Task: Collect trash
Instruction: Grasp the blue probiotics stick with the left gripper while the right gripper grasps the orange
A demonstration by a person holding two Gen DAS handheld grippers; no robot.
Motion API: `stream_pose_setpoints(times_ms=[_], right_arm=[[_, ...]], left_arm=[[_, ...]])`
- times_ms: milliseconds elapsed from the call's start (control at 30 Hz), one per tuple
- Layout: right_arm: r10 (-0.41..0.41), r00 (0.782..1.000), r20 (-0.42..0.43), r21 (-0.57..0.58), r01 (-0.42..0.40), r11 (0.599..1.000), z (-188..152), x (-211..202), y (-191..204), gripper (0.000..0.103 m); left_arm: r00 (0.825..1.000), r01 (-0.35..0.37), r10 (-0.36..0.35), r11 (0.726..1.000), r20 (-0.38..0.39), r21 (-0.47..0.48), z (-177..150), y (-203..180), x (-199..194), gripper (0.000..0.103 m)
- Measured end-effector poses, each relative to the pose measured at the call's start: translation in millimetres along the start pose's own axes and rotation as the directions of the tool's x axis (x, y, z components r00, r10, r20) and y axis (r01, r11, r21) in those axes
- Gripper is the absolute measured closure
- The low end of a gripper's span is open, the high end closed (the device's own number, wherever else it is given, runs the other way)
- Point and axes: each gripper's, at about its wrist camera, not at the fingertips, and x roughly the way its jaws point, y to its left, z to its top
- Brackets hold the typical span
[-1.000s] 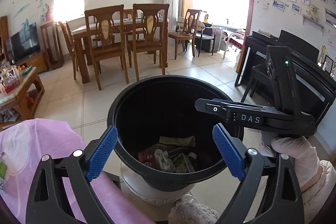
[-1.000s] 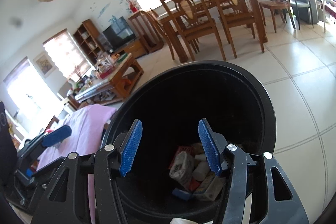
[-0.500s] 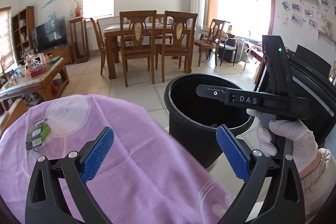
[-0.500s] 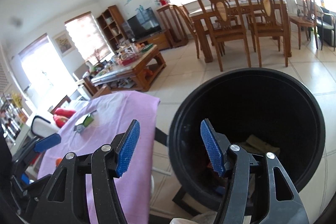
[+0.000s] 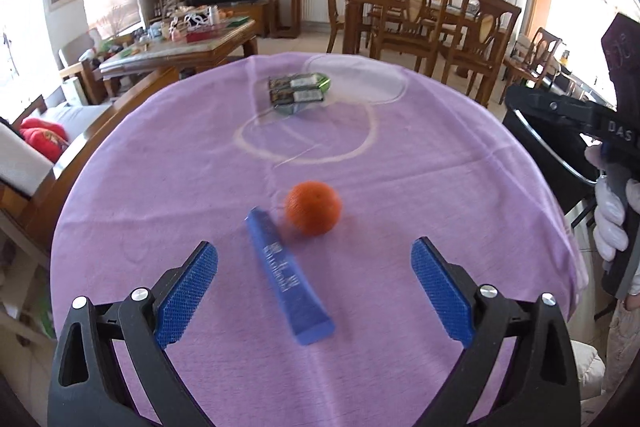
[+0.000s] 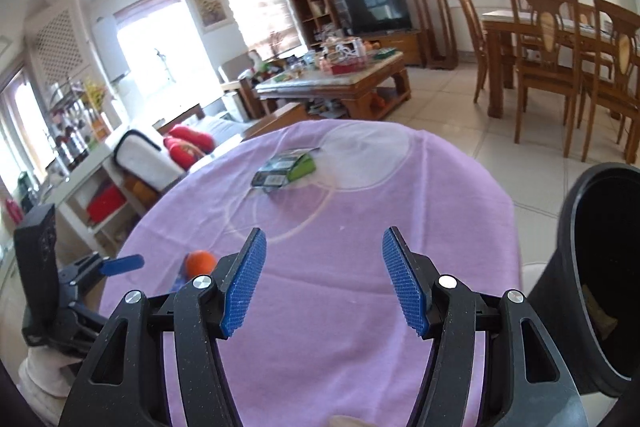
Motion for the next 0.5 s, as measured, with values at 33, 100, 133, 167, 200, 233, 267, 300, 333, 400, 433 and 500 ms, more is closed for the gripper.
stream_pose_setpoints(times_ms=[33, 100, 133, 167, 200, 233, 267, 300, 333, 400, 433, 500], right_arm=[[0.012, 1.0, -0.011, -0.013, -0.012, 1.0, -0.7, 5.8, 10.7, 0.042], [0.034, 0.999, -0.035, -0.041, -0.035, 0.999, 0.1, 19.2, 30.7, 0.042], [0.041, 0.998, -0.045, -0.055, -0.043, 0.998, 0.4, 24.8, 40.7, 0.042], [0.046, 0.997, -0.058, -0.071, -0.05, 0.996, 1.9, 30.9, 49.1, 0.042], [0.051, 0.996, -0.067, -0.086, -0.056, 0.995, -1.5, 34.3, 55.3, 0.042], [0.054, 0.996, -0.078, -0.1, -0.062, 0.993, -1.5, 39.3, 63.1, 0.042], [0.056, 0.994, -0.09, -0.114, -0.066, 0.991, -1.8, 44.2, 70.0, 0.042], [0.058, 0.993, -0.101, -0.124, -0.071, 0.99, -2.5, 49.1, 76.1, 0.042], [0.061, 0.992, -0.112, -0.134, -0.076, 0.988, -2.6, 53.7, 82.1, 0.042], [0.063, 0.989, -0.13, -0.153, -0.083, 0.985, -2.7, 62.8, 93.8, 0.042], [0.064, 0.988, -0.14, -0.16, -0.087, 0.983, -3.6, 67.7, 98.2, 0.042], [0.065, 0.984, -0.163, -0.176, -0.094, 0.98, -4.8, 77.7, 107.3, 0.042]], left_arm=[[1.0, -0.012, 0.012, 1.0, -0.027, 0.0, -4.9, 5.0, 4.2, 0.015], [0.998, -0.013, 0.012, 1.0, -0.068, -0.012, -9.3, 12.8, 13.0, 0.025], [0.997, -0.009, 0.007, 1.0, -0.082, -0.02, -9.8, 16.8, 17.5, 0.027], [0.996, -0.008, 0.006, 1.0, -0.093, -0.026, -12.7, 21.4, 20.6, 0.031], [0.994, -0.004, 0.001, 0.999, -0.105, -0.034, -17.7, 28.1, 23.6, 0.035], [0.995, 0.009, -0.013, 0.999, -0.1, -0.043, -19.6, 30.2, 21.7, 0.035], [0.995, 0.017, -0.021, 0.999, -0.096, -0.041, -19.7, 31.7, 20.0, 0.036], [0.995, 0.011, -0.014, 0.999, -0.103, -0.033, -19.1, 33.0, 21.5, 0.037], [0.995, 0.015, -0.018, 0.999, -0.101, -0.029, -19.0, 33.0, 19.8, 0.037], [0.994, 0.028, -0.031, 0.999, -0.101, -0.029, -17.9, 35.5, 20.0, 0.037], [0.995, 0.023, -0.025, 1.0, -0.102, -0.021, -18.7, 36.7, 20.2, 0.038], [0.995, 0.0, -0.001, 1.0, -0.101, -0.002, -20.4, 38.7, 19.1, 0.053]])
